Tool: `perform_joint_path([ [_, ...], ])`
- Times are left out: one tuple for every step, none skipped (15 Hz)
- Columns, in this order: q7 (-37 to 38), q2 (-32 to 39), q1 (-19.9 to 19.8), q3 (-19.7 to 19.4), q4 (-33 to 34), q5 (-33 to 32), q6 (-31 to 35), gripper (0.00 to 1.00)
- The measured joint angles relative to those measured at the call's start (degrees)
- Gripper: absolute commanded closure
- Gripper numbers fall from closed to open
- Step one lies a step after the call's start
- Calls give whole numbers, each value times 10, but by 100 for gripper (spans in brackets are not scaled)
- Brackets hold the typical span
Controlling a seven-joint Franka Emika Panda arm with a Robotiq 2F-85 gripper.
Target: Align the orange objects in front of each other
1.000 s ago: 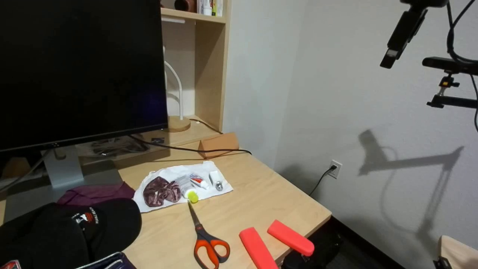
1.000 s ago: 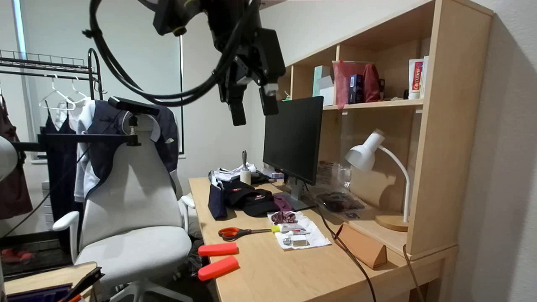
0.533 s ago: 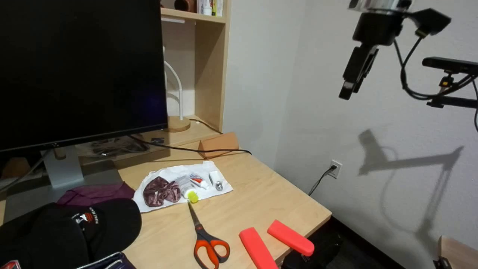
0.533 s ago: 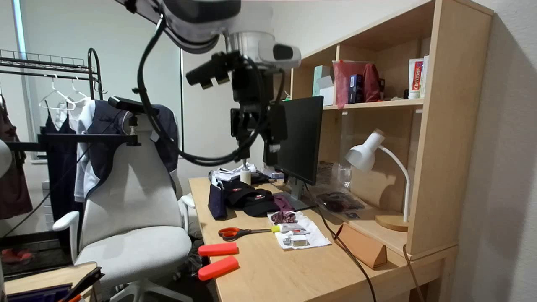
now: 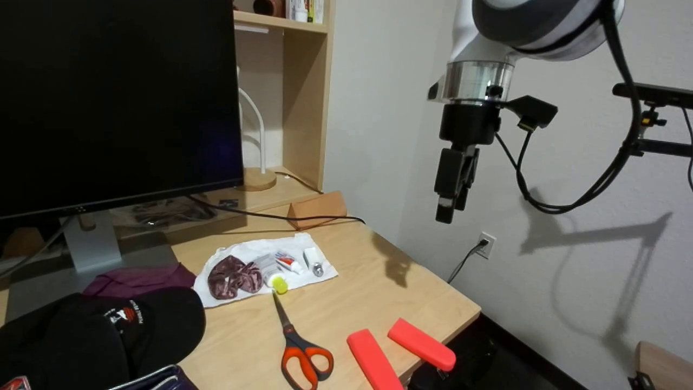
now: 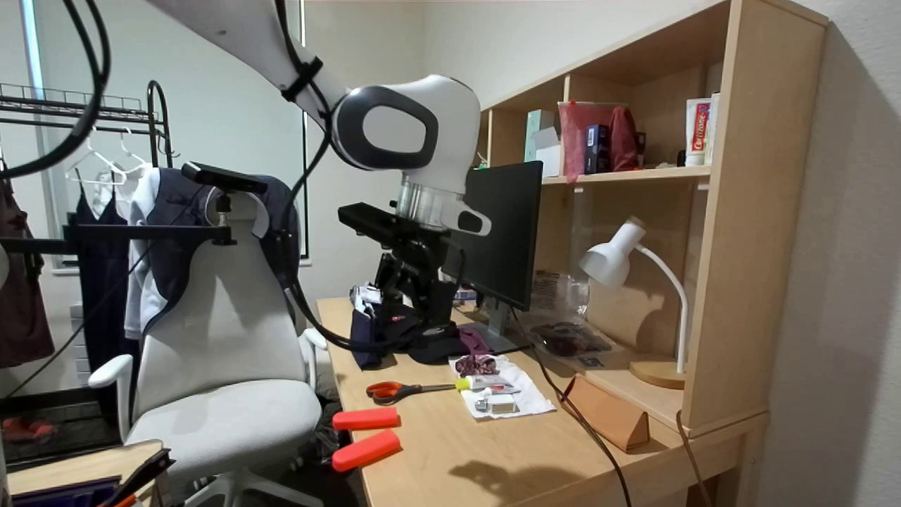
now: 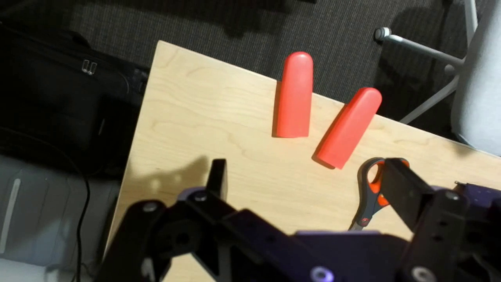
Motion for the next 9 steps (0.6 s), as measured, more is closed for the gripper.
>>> perform_joint_path([
  [-1, 5, 0, 1, 4, 0, 0, 0],
  [-3, 7, 0, 0, 6, 0, 0, 0],
  [-5, 6, -1, 0, 7, 1, 0, 0],
  [-5, 7, -3, 1, 8, 1, 0, 0],
  [-4, 7, -4, 4, 8, 0, 0, 0],
  [-2, 9, -4, 6, 7, 0, 0, 0],
  [3, 13, -4, 10, 5, 0, 0, 0],
  [6, 17, -4, 15, 0, 0, 2, 0],
  [7, 22, -4, 20, -10, 1, 10, 0],
])
